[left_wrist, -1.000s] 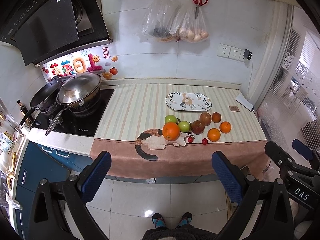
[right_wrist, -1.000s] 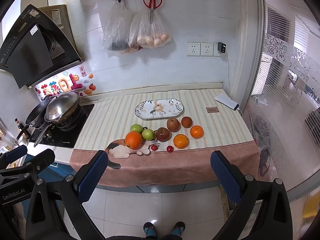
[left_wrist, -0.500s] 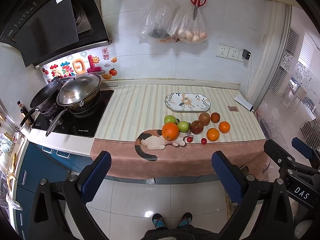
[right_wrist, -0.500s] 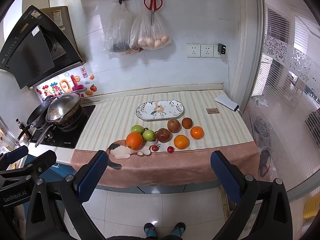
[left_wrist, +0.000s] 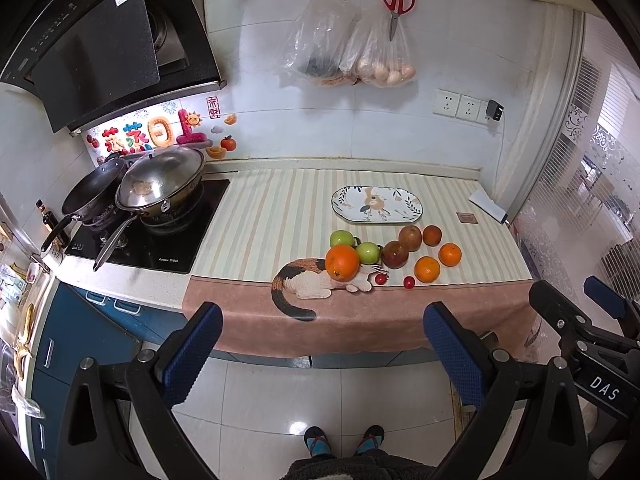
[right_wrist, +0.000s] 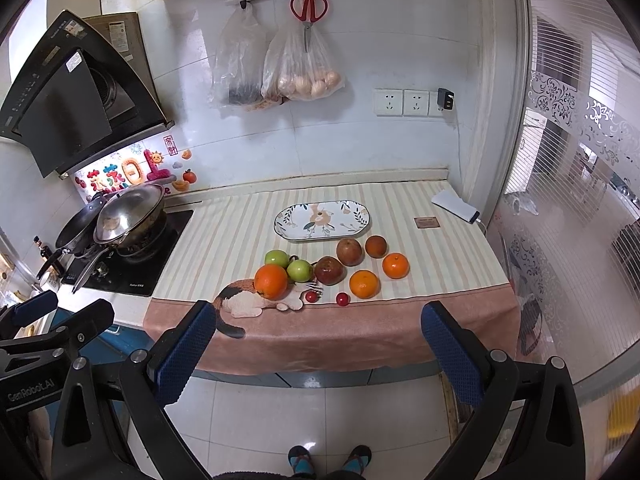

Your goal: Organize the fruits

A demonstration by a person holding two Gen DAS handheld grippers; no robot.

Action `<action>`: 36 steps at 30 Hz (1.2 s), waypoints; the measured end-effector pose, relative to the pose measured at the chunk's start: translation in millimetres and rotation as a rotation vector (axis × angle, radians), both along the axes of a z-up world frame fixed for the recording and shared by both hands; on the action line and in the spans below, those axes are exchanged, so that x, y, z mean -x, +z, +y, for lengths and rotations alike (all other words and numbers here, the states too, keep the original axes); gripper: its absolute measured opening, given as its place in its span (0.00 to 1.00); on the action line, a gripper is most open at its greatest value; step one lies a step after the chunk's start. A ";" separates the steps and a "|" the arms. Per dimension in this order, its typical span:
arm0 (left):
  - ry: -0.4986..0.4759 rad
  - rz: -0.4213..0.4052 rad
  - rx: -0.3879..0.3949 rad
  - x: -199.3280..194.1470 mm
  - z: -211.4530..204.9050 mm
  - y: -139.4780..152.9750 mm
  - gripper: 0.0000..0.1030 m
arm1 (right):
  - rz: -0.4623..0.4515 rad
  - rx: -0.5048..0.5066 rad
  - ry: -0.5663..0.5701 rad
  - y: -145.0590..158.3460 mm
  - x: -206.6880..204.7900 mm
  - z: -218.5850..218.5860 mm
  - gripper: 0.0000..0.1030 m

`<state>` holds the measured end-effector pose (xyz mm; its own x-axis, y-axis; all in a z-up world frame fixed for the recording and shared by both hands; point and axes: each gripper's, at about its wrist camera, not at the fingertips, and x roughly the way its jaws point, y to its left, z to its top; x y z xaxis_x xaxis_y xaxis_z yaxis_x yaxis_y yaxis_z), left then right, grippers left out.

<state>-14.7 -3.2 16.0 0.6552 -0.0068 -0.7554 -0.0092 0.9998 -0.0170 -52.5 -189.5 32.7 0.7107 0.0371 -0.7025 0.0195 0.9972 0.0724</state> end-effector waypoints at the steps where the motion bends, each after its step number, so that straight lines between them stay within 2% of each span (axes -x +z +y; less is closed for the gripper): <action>1: 0.001 -0.001 0.000 0.4 0.7 1.0 1.00 | 0.001 0.000 0.000 -0.1 0.1 0.1 1.00; 17: 0.001 -0.003 0.002 0.9 1.8 -1.4 1.00 | 0.000 -0.014 -0.019 -1.3 -13.5 6.6 1.00; 23: 0.015 -0.003 -0.015 -32.4 16.9 -11.3 1.00 | 0.009 -0.059 -0.061 -16.8 -30.8 3.8 1.00; 30: -0.007 0.081 -0.054 -102.0 29.6 -58.4 1.00 | 0.101 -0.101 -0.137 -66.8 -84.5 -15.7 1.00; 36: -0.031 0.275 -0.023 -176.2 21.3 -126.7 0.99 | 0.232 -0.106 -0.174 -135.2 -150.5 -48.8 1.00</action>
